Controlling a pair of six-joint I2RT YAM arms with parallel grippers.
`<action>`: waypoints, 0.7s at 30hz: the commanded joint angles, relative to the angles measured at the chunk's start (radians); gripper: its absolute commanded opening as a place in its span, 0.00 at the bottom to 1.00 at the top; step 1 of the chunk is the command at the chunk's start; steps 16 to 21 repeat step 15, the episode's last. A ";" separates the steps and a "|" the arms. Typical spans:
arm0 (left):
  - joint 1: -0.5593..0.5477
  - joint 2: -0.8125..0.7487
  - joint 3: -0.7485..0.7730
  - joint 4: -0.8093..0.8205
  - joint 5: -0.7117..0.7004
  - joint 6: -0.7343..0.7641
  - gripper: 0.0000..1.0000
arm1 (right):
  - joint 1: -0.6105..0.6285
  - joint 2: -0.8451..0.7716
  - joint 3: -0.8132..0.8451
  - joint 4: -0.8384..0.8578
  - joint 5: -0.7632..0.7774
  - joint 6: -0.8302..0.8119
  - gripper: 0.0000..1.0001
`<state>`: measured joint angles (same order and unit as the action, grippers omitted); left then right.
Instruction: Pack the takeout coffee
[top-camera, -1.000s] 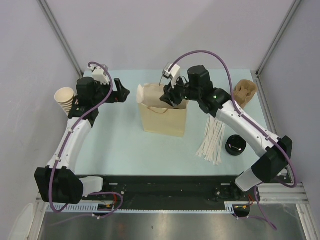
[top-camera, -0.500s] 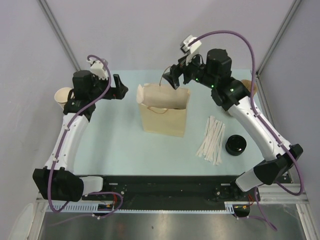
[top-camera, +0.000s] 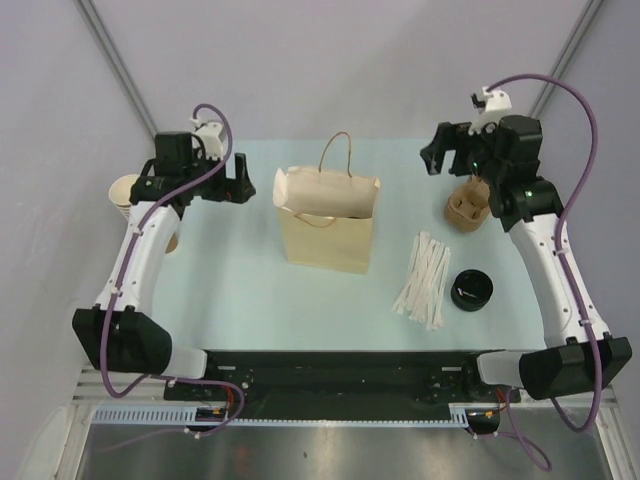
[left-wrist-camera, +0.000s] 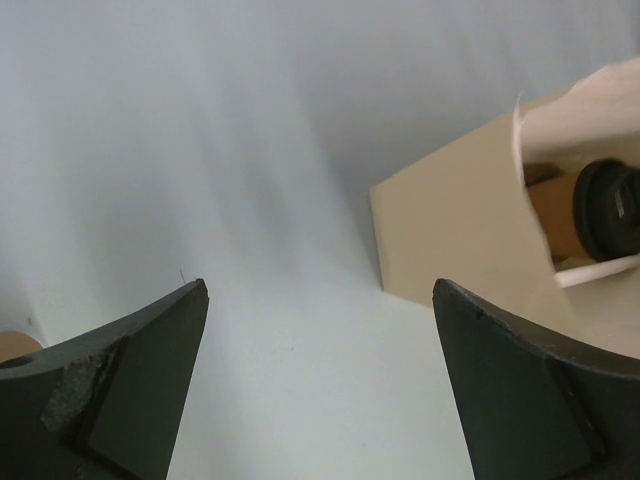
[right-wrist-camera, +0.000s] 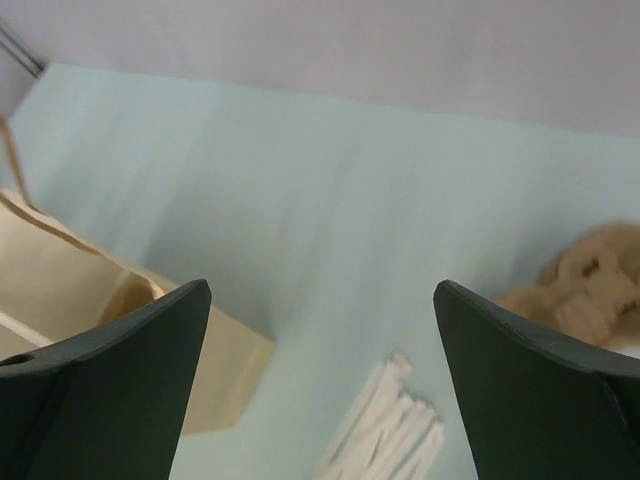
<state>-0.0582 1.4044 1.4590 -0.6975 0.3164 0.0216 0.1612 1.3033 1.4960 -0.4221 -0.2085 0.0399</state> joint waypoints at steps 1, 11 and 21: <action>0.008 -0.054 -0.150 -0.065 -0.004 0.100 0.99 | -0.048 -0.093 -0.139 -0.135 -0.017 0.034 1.00; 0.008 -0.156 -0.420 0.009 -0.054 0.179 0.99 | -0.063 -0.286 -0.439 -0.167 0.004 0.020 1.00; 0.008 -0.153 -0.420 0.009 -0.059 0.207 0.99 | -0.063 -0.320 -0.470 -0.152 0.007 0.015 1.00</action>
